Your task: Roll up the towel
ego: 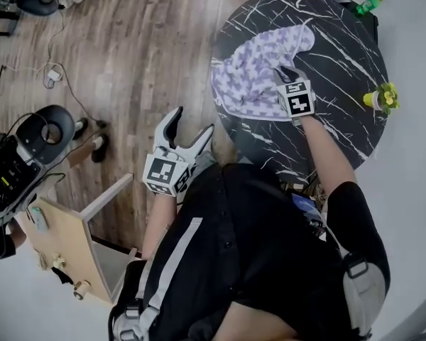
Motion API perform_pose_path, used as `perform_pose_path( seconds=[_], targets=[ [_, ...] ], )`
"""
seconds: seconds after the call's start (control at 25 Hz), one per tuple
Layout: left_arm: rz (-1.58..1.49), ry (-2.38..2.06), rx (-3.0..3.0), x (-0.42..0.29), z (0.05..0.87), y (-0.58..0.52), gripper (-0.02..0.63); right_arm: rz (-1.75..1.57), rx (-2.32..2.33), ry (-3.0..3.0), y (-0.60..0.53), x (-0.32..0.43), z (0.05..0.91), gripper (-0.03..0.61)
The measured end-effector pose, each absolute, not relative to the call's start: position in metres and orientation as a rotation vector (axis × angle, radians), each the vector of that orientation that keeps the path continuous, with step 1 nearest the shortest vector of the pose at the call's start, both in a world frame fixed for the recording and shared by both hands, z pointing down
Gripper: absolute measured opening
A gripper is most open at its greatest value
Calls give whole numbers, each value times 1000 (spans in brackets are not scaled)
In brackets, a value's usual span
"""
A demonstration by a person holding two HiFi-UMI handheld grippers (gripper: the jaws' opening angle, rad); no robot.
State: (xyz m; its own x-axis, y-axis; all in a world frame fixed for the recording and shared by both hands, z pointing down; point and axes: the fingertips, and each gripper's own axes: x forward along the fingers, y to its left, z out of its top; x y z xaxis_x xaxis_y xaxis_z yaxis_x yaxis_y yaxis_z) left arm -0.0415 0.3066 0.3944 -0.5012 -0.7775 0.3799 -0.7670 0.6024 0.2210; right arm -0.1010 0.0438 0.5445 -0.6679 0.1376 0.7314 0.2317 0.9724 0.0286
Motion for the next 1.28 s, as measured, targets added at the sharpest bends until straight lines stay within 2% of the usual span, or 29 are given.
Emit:
perform_pose_path(
  seconds=[0.12,1.28],
  targets=[
    [-27,-2388,1235,-36,397,307,374,-155,-254,-2307,44,-88,545,21],
    [106,-2092,1762,10,402,172,374,96,393,-2365,-99,117,500,17]
  ],
)
